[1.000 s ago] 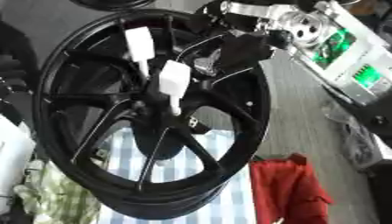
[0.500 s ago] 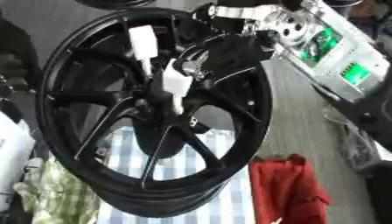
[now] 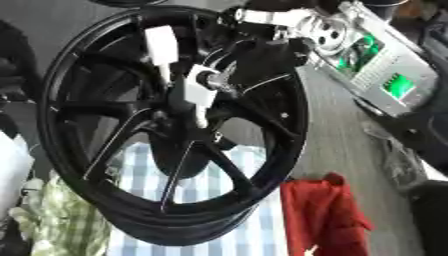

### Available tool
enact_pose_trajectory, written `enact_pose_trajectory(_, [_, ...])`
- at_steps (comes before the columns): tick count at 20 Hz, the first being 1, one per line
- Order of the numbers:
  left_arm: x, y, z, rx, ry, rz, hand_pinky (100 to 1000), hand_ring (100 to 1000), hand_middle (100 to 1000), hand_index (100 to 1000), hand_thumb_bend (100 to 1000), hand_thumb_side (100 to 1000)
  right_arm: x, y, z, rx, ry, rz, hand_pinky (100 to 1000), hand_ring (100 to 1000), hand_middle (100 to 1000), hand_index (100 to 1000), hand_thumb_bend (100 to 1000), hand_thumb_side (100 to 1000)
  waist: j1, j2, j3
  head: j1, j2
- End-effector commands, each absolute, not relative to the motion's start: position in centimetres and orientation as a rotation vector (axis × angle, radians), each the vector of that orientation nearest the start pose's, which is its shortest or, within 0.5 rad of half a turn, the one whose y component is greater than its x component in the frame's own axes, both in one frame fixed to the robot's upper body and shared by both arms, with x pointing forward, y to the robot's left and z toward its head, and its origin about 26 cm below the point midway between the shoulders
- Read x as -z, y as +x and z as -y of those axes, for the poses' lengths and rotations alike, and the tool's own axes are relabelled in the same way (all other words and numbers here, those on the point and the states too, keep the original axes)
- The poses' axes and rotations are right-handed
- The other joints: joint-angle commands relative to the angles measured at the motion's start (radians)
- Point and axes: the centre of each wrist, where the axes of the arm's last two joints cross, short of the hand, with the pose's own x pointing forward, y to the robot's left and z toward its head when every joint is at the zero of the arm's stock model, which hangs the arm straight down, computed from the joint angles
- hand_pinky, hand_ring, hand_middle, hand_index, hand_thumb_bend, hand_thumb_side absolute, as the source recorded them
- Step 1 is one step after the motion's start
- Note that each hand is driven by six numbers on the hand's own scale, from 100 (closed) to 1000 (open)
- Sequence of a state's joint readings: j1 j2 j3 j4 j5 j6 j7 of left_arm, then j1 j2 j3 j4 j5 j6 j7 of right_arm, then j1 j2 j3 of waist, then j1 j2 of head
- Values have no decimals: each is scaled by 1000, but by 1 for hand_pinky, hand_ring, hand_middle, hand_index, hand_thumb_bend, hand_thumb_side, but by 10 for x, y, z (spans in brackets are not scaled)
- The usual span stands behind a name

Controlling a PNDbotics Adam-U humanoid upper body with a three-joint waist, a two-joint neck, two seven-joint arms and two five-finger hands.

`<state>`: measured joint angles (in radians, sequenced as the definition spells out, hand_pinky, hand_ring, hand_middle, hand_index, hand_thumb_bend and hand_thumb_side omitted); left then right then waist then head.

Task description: Pull the pin out of the wheel hub.

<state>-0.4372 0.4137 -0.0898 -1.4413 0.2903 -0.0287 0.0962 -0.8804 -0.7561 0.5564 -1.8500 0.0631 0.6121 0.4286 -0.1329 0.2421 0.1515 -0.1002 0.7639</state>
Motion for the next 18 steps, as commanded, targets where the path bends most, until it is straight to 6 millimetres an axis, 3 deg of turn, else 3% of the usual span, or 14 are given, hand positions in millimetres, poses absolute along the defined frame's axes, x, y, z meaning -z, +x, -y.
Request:
enact_pose_trajectory(1, [-126,379,-296,185,74,1895,581,701,683,744,126,888,-301,330,180,-1409,-421,1529,1000,882,862,891,370,348,6,-20,1,-4,6])
enact_pose_trajectory(18, [-128,380,-296,190,75,1899,581,700,681,744,126,891,-298,337,179,-1450,-433,1511,999,866,836,872,369,336,4,-11,7,-10,5])
